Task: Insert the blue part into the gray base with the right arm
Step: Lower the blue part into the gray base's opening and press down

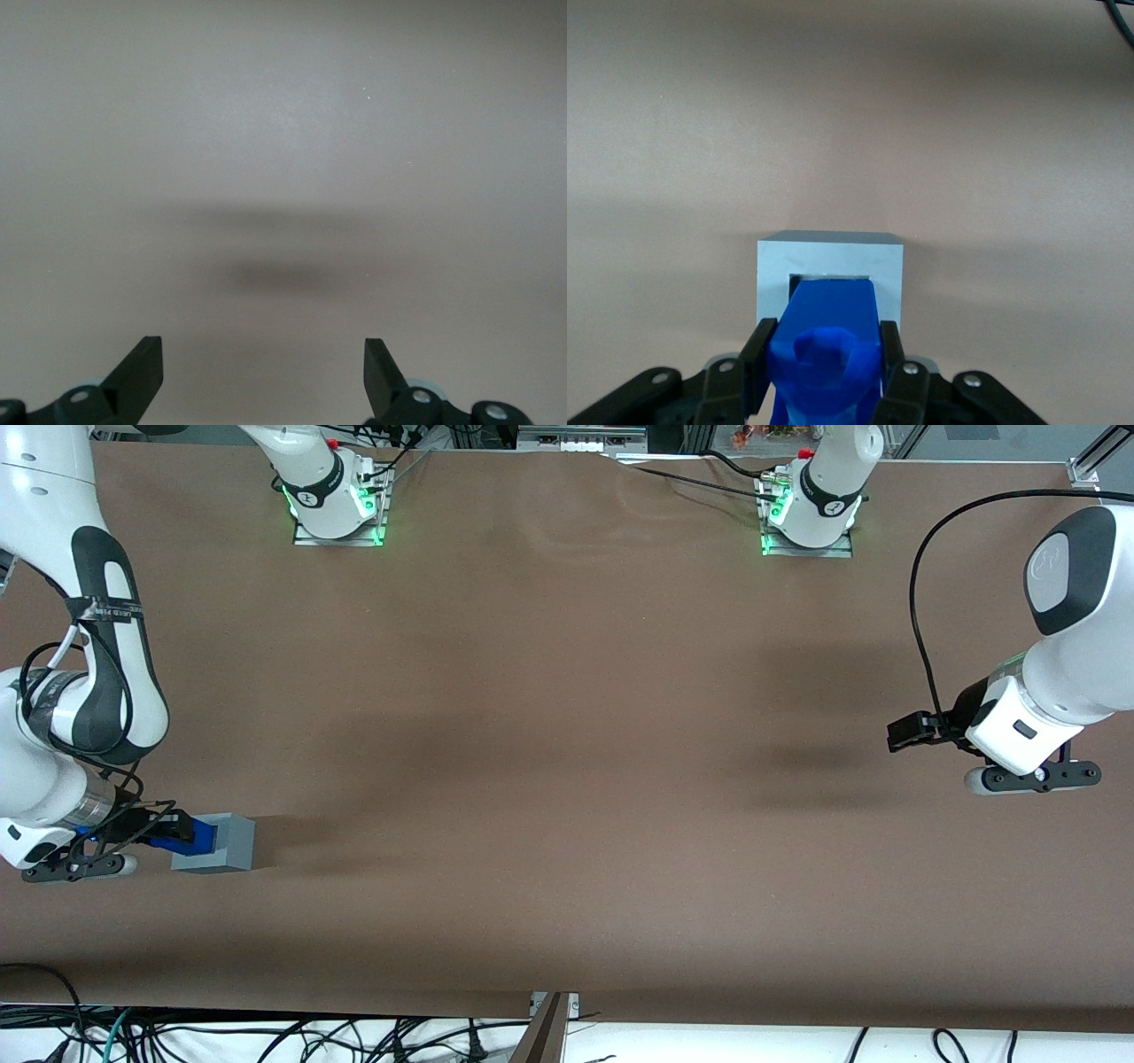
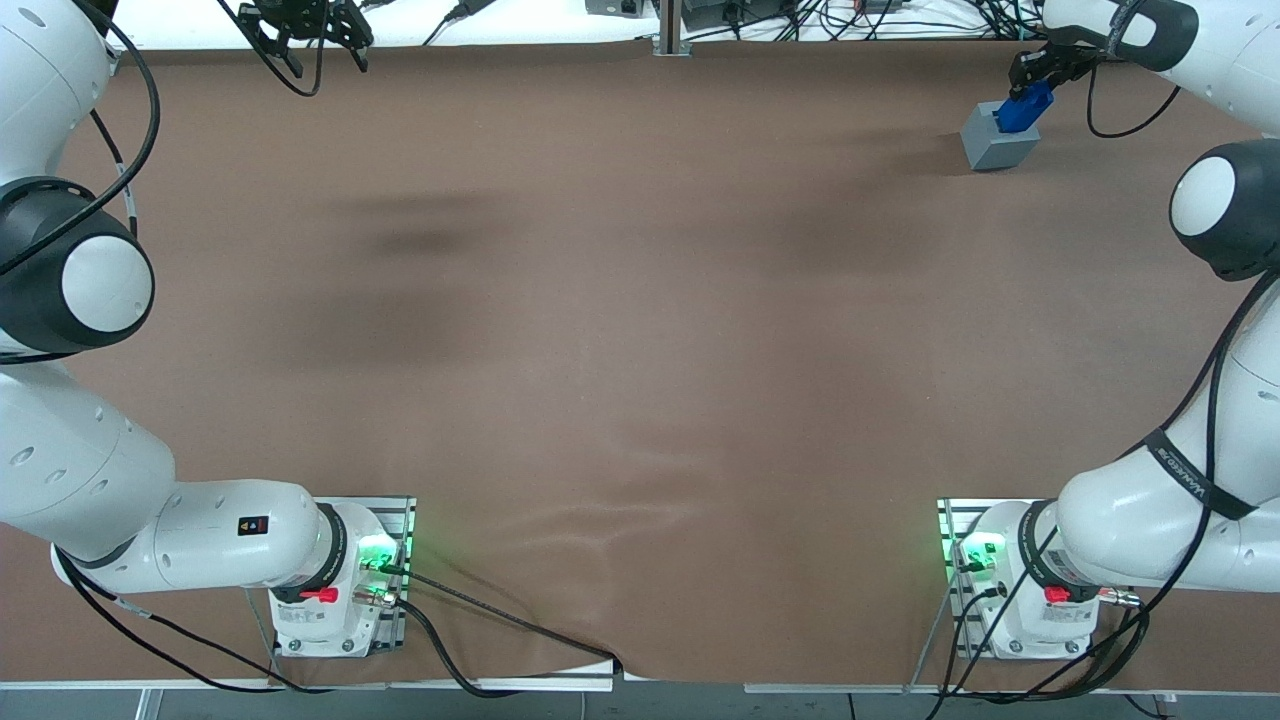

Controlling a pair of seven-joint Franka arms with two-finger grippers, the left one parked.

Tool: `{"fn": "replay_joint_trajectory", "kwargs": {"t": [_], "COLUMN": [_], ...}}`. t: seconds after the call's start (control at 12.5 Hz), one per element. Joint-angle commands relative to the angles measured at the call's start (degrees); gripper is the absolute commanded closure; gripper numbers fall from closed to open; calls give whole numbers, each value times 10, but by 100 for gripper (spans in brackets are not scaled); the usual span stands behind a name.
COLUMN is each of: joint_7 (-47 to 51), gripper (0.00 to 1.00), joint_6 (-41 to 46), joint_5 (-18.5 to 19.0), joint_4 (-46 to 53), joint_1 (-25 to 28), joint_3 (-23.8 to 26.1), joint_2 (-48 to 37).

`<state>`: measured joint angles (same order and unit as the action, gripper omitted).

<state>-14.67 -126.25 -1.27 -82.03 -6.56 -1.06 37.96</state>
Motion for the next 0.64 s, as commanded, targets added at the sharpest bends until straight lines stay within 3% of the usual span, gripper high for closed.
{"fn": "replay_joint_trajectory", "kwargs": {"t": [0.0,0.56], "joint_7": [-7,-7], "gripper": [67,67], "joint_6": [-11,-10], "joint_5": [-12,-27], "joint_4": [11,10], "joint_1": [-7,-5], "joint_3": [9,11], "joint_2": [23,34]}}
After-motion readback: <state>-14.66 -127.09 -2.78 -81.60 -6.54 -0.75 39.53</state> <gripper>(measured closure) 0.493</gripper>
